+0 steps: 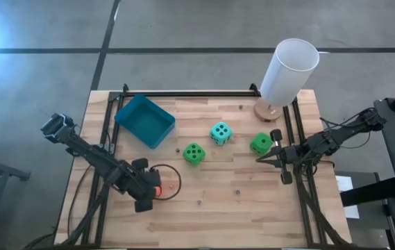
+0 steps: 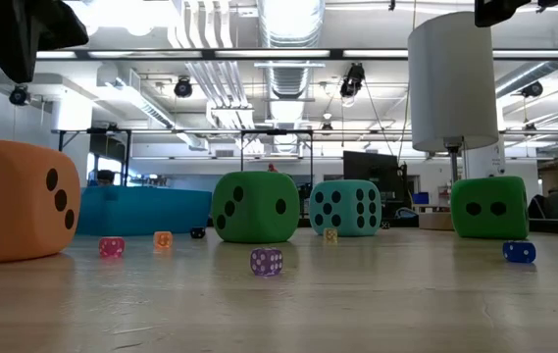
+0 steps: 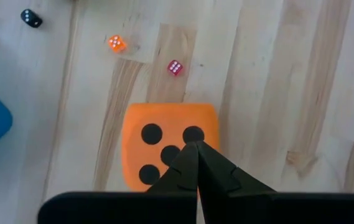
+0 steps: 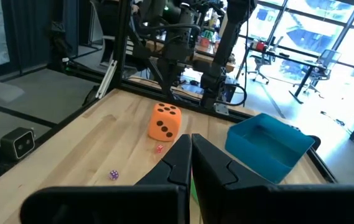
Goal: Pick & Place Dice
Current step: Put the big orange dice into the blue bin
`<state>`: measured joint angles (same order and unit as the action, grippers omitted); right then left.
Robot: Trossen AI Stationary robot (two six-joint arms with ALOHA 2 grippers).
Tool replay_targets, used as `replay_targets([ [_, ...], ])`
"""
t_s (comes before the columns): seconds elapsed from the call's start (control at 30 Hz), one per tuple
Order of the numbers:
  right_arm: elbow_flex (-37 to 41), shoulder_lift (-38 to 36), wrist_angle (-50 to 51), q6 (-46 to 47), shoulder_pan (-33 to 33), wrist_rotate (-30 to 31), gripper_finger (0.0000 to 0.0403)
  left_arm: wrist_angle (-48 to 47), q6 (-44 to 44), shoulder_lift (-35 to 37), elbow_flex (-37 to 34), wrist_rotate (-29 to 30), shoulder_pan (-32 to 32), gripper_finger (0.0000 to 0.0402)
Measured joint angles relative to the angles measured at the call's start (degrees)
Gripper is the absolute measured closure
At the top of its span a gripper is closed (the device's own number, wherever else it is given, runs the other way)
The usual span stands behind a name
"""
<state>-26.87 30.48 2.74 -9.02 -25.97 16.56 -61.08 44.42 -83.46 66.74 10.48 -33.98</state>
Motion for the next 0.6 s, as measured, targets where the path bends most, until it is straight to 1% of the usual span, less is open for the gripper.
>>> replay_targets([
  [0.4, 0.0, 0.0, 0.0, 0.0, 0.02, 0.0, 0.0394, -0.52, 0.43, 0.0, -0.02, -0.01, -0.02, 0.0398],
  [0.5, 0.0, 0.0, 0.0, 0.0, 0.02, 0.0, 0.0394, -0.53, 0.44, 0.0, -0.42, -0.03, -0.02, 0.0378],
  [0.6, 0.0, 0.0, 0.0, 0.0, 0.01, 0.0, 0.0394, -0.53, 0.46, 0.0, -1.01, -0.24, -0.02, 0.0341],
])
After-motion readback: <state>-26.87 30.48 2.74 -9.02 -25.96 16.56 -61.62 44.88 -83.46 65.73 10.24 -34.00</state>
